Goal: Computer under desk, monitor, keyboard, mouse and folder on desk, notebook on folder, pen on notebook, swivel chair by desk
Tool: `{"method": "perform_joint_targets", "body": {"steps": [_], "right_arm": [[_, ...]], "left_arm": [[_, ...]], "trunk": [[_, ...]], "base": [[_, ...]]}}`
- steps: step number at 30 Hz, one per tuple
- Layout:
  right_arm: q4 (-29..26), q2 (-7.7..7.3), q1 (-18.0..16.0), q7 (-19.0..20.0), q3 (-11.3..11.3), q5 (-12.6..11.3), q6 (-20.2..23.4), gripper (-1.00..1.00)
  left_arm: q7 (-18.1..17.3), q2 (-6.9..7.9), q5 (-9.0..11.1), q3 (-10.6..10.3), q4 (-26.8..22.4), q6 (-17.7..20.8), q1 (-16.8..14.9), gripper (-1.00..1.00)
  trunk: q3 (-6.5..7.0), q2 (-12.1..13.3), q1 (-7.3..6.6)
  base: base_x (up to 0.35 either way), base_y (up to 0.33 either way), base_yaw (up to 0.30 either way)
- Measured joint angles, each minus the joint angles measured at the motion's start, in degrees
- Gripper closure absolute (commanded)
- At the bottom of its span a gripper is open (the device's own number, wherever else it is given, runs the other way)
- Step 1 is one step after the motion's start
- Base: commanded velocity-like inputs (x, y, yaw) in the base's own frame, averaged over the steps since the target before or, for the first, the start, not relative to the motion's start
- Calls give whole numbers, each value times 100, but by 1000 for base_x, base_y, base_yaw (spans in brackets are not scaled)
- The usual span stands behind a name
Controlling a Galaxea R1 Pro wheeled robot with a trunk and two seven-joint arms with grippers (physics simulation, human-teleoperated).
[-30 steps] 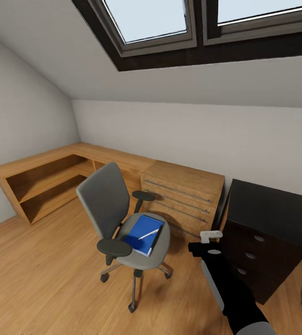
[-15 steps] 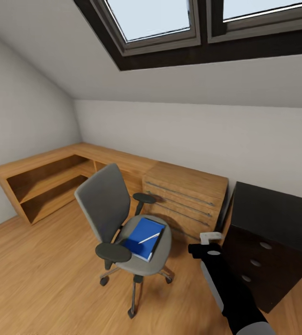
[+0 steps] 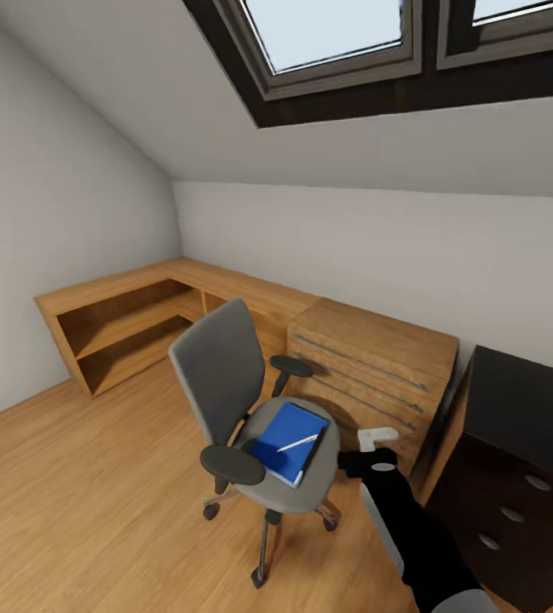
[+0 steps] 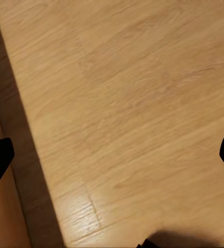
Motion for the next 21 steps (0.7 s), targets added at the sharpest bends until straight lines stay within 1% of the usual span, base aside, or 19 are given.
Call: {"method": "perform_joint_targets", "body": {"steps": [4, 8, 11, 21], "right_arm": [[12, 1, 1, 10, 11, -4, -29, -100], [12, 1, 1, 10, 7, -4, -31, -100], [16, 1, 1, 10, 7, -4, -31, -100], [12, -1, 1, 3, 6, -3, -31, -100]], "left_arm": [[-1, 0, -3, 0, 1, 1, -1, -100], [-1, -3, -3, -3, 1, 3, -1, -100], [0, -1, -3, -1, 1, 3, -1, -100], [-1, 0, -1, 0, 1, -3, -1, -100]], "trunk": [[-2, 0, 1], [-2, 1, 2], [-2, 0, 1], [-2, 0, -1]], "base": [[215, 0, 19], [26, 0, 1], [154, 22, 0], [299, 33, 0]]}}
